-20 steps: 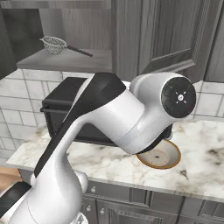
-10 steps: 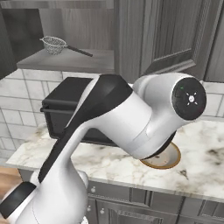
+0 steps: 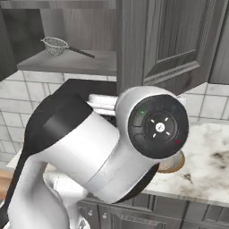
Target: Open the cabinet and setup a tea strainer by placing it in the bowl upright.
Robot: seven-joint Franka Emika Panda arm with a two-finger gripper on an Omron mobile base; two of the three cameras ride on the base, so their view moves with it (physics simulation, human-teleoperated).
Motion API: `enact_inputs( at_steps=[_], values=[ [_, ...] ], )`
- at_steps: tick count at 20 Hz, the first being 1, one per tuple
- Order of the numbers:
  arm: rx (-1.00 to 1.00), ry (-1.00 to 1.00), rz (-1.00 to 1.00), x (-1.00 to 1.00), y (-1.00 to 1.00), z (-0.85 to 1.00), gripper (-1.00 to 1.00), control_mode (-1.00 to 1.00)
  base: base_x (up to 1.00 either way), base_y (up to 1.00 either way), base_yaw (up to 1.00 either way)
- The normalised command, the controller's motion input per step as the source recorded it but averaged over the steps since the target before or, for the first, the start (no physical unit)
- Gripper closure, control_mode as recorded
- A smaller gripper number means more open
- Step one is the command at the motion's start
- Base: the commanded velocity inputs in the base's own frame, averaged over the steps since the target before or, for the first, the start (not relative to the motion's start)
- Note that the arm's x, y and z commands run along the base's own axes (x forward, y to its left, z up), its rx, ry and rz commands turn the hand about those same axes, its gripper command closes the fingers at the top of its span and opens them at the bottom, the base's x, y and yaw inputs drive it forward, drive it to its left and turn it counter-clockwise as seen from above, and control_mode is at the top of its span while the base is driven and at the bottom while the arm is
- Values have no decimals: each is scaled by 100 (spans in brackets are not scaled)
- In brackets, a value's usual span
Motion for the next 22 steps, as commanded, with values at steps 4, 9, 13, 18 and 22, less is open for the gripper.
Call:
enact_inputs(
  at_steps=[4, 9, 13, 18, 22],
  values=[
    [-51, 2, -22, -67, 57, 26, -100, -100, 0, 0, 0],
    [-57, 9, -23, -46, 63, 21, -100, -100, 0, 0, 0],
    [-42, 10, -25, -29, 87, 52, -100, -100, 0, 0, 0],
    [-36, 20, -22, -6, 72, 34, -100, -100, 0, 0, 0],
    [-28, 31, -1, 48, 57, -9, -100, -100, 0, 0, 0]
  ],
)
